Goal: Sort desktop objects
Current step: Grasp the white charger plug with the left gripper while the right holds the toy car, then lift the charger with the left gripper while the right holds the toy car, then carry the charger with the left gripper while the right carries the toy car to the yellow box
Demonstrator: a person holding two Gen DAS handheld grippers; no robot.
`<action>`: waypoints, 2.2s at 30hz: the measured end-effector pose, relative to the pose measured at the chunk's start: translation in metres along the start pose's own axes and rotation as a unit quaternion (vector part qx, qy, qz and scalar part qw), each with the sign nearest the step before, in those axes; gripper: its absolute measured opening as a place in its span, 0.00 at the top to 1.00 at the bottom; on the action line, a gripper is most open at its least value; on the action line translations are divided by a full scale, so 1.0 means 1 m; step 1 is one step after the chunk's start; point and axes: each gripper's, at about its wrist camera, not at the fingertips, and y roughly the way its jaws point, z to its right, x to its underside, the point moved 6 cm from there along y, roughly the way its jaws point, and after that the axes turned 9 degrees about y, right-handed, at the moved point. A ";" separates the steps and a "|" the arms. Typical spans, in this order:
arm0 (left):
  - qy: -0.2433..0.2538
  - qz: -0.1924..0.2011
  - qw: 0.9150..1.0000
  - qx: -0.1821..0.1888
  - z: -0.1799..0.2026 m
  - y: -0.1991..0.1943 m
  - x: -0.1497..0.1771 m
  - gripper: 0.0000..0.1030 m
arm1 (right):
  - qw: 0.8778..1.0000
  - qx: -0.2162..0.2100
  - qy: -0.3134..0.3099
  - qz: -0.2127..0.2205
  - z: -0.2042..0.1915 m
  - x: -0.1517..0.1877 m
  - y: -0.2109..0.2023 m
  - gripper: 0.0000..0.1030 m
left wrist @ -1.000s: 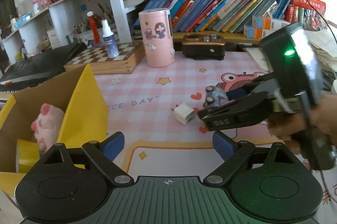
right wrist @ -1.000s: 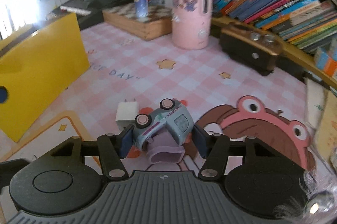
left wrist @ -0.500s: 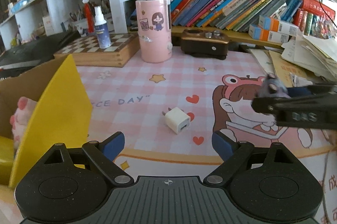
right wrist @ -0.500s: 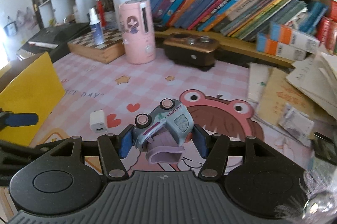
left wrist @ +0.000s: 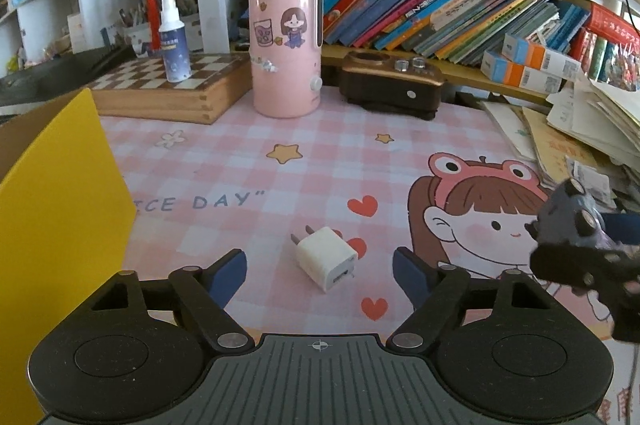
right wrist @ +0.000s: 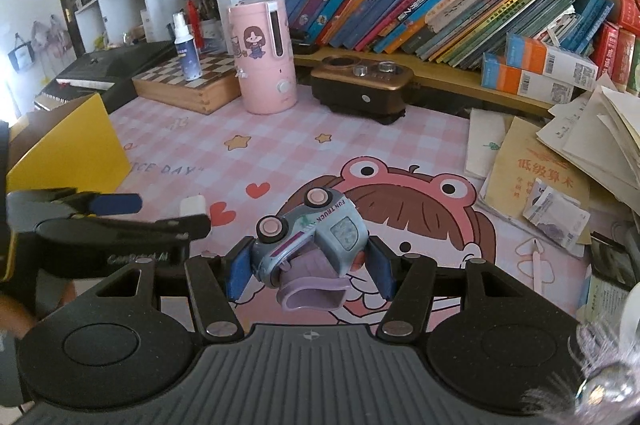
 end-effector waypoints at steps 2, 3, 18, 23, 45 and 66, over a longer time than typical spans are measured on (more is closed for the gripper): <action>-0.004 0.000 1.000 0.003 -0.001 0.005 0.001 0.25 | 1.000 -0.001 0.001 -0.002 0.000 0.001 0.000 0.45; -0.006 -0.002 1.000 0.004 -0.002 0.007 0.001 0.25 | 1.000 -0.001 0.001 -0.003 0.001 0.001 0.001 0.45; 0.003 -0.011 1.000 0.021 0.002 0.032 -0.002 0.40 | 1.000 -0.003 0.001 -0.011 -0.001 0.006 0.000 0.45; 0.010 -0.011 1.000 0.017 0.004 0.034 -0.001 0.62 | 1.000 -0.002 -0.003 -0.012 -0.002 0.007 -0.001 0.45; -0.024 0.034 0.998 0.046 -0.002 -0.081 0.014 0.66 | 0.999 -0.032 -0.021 -0.009 -0.030 0.017 -0.032 0.45; -0.028 0.057 0.996 0.062 -0.032 -0.152 0.050 0.66 | 1.000 -0.010 -0.017 -0.010 -0.080 0.051 -0.079 0.45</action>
